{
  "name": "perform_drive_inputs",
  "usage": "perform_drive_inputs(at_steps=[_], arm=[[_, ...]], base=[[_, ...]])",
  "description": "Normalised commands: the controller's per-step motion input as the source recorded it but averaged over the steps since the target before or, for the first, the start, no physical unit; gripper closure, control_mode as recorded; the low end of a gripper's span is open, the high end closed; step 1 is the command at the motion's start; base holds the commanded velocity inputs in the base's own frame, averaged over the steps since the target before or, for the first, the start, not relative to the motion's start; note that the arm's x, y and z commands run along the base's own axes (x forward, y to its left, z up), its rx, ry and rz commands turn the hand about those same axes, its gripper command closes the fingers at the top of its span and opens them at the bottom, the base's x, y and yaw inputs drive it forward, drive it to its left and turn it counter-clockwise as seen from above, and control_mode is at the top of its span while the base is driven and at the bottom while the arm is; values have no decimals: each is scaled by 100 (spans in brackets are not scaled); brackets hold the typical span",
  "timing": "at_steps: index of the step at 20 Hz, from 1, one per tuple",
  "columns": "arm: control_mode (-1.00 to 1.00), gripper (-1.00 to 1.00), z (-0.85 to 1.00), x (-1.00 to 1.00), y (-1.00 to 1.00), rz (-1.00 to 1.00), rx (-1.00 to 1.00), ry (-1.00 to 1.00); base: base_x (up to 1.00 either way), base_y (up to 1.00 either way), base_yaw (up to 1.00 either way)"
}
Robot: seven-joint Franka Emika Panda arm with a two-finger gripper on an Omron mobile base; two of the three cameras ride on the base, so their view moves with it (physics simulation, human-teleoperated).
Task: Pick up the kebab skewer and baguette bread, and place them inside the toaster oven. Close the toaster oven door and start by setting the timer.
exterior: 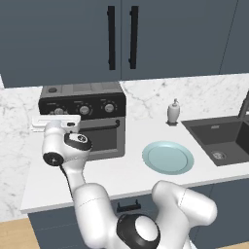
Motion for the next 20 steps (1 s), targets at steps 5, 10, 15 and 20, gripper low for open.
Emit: perform_drive_inputs(at_steps=[5,10,15,20], arm=[[-100,100,2,0,0,0,0,-3],[-100,100,7,0,0,-1,0,-1],[-100,100,11,0,0,-2,2,0],[-100,100,7,0,0,-6,10,0]], base=[[0,0,0],[0,0,0],[0,0,0],[0,0,0]])
